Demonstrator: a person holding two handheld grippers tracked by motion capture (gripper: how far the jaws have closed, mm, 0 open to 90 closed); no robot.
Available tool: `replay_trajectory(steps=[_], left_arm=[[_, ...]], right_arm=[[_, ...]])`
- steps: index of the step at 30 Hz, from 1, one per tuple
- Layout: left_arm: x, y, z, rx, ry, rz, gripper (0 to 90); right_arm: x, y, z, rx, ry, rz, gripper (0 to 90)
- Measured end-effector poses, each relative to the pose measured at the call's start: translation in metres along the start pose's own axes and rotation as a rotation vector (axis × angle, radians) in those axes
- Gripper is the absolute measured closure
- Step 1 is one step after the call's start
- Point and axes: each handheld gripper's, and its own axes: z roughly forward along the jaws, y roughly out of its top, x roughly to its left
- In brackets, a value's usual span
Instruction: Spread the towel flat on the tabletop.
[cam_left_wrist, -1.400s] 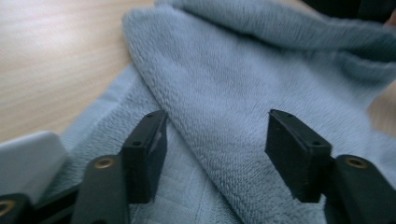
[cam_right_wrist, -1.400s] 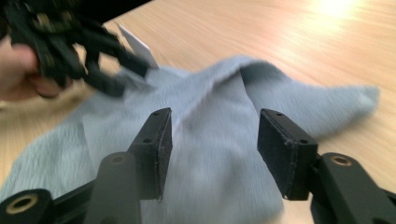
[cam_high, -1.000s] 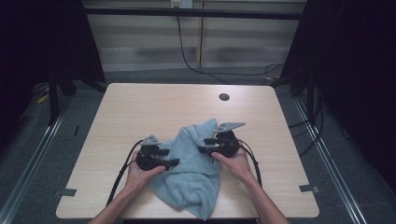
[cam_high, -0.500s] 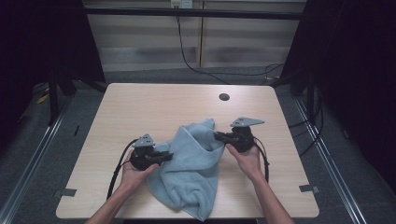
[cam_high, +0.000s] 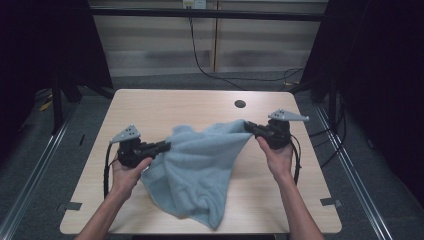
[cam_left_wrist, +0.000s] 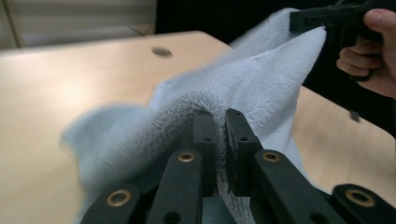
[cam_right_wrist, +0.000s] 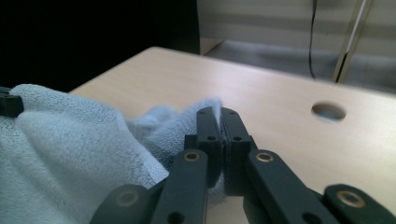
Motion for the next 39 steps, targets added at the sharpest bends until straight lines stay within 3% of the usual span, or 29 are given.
replay_trajectory(steps=[3,6,7,10,13,15,18,23,27,31,32,37,39], left_arm=[[0.001,0.037,-0.012,-0.062,0.025,0.035,85.1],[0.001,0.07,-0.023,-0.109,0.059,0.076,85.1],[0.0,0.084,-0.029,-0.145,0.061,0.101,85.1],[-0.002,0.114,-0.047,-0.229,0.069,0.118,85.1],[-0.01,0.13,-0.057,-0.249,0.107,0.17,85.2],[-0.014,0.127,-0.059,-0.25,0.109,0.181,85.2],[-0.014,0.103,-0.055,-0.206,0.104,0.175,85.2],[-0.013,0.038,-0.041,-0.066,0.067,0.144,85.2],[-0.018,-0.01,-0.037,0.011,0.008,0.081,85.2],[-0.024,-0.046,-0.031,0.144,-0.017,0.096,85.0],[-0.025,-0.053,-0.03,0.158,-0.032,0.079,85.0],[-0.028,-0.095,-0.025,0.258,-0.064,0.011,84.4],[-0.033,-0.103,-0.027,0.306,-0.093,0.018,82.7]], right_arm=[[0.004,0.032,-0.002,-0.044,-0.024,-0.022,88.5],[0.006,0.07,-0.003,-0.095,-0.022,-0.014,88.5],[0.007,0.081,-0.003,-0.104,-0.02,-0.013,88.4],[0.014,0.129,-0.008,-0.175,-0.023,-0.025,88.5],[0.024,0.162,-0.016,-0.243,-0.033,-0.076,88.5],[0.03,0.166,-0.022,-0.284,-0.03,-0.097,88.5],[0.031,0.143,-0.024,-0.263,-0.015,-0.117,88.5],[0.029,0.051,-0.017,-0.123,0.005,-0.088,88.7],[0.034,-0.01,-0.02,-0.016,0.038,-0.074,88.7],[0.04,-0.049,-0.025,0.079,0.068,-0.092,88.6],[0.041,-0.058,-0.025,0.098,0.085,-0.062,88.6],[0.048,-0.103,-0.025,0.207,0.106,-0.045,87.8],[0.052,-0.112,-0.028,0.247,0.117,-0.051,82.4]])
